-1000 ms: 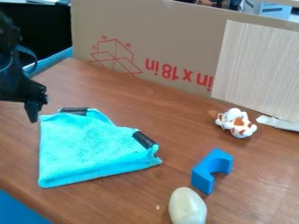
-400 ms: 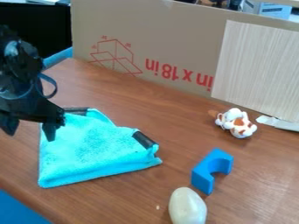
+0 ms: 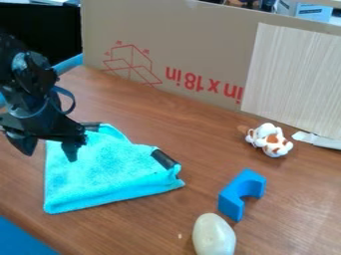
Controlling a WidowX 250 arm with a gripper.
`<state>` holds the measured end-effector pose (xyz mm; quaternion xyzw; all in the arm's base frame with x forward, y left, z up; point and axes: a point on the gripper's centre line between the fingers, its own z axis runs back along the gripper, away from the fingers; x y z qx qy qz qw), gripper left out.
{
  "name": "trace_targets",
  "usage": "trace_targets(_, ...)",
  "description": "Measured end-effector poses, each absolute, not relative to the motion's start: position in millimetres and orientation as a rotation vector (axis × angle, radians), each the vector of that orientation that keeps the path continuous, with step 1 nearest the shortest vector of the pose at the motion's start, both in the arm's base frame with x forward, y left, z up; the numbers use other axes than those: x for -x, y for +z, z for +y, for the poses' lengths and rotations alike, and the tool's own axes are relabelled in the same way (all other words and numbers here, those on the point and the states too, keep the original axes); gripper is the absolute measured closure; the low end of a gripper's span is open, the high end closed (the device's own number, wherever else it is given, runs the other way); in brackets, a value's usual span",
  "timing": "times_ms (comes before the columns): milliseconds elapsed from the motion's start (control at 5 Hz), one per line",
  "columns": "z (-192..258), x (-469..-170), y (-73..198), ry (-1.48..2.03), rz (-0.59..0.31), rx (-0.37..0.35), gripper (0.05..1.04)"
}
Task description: Move the cloth from bottom to the top of the table
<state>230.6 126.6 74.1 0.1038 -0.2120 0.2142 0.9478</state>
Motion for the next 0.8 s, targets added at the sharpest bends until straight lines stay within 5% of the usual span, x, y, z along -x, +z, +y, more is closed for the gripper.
trace_targets(400, 119, -244, 72, 0.388, -0.429, -0.049, 0.084)
trace_targets(800, 108, -247, 61, 0.372, -0.433, -0.049, 0.084)
